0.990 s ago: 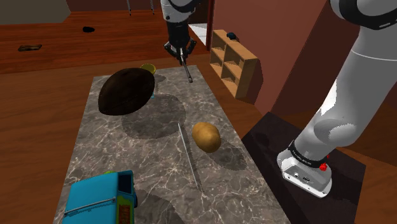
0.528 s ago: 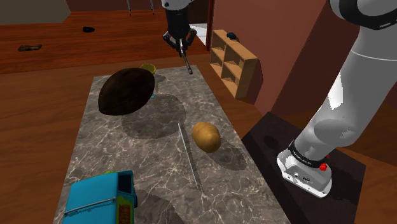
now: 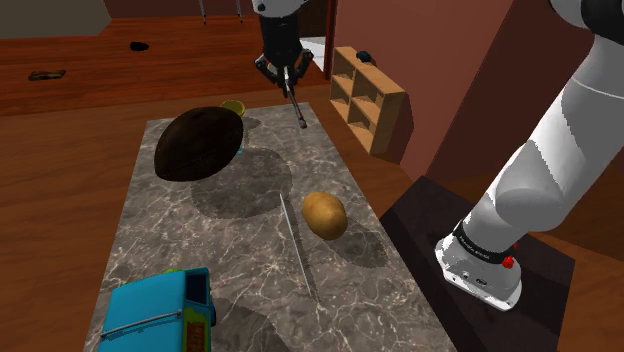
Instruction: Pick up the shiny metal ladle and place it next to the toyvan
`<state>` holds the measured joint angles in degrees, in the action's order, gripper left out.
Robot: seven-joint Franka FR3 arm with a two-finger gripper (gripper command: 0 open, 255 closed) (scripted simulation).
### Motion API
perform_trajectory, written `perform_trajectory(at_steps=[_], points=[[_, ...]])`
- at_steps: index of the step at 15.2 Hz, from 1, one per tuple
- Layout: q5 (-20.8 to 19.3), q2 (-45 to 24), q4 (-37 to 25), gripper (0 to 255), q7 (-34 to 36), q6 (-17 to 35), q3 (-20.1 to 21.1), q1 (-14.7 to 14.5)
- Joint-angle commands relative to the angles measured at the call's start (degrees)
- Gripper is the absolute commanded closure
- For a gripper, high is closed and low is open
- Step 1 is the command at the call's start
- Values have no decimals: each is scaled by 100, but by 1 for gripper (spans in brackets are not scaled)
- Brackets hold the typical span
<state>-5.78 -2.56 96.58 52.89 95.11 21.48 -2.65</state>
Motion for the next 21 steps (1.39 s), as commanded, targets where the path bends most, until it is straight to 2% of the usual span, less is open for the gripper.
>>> perform_trajectory(at_steps=[1, 11, 21], points=[[103, 246, 266, 255, 185, 21, 95, -94], [614, 1168, 1175, 255, 1155, 38, 649, -624], [1046, 1550, 1403, 255, 2346, -66, 1389, -1187]])
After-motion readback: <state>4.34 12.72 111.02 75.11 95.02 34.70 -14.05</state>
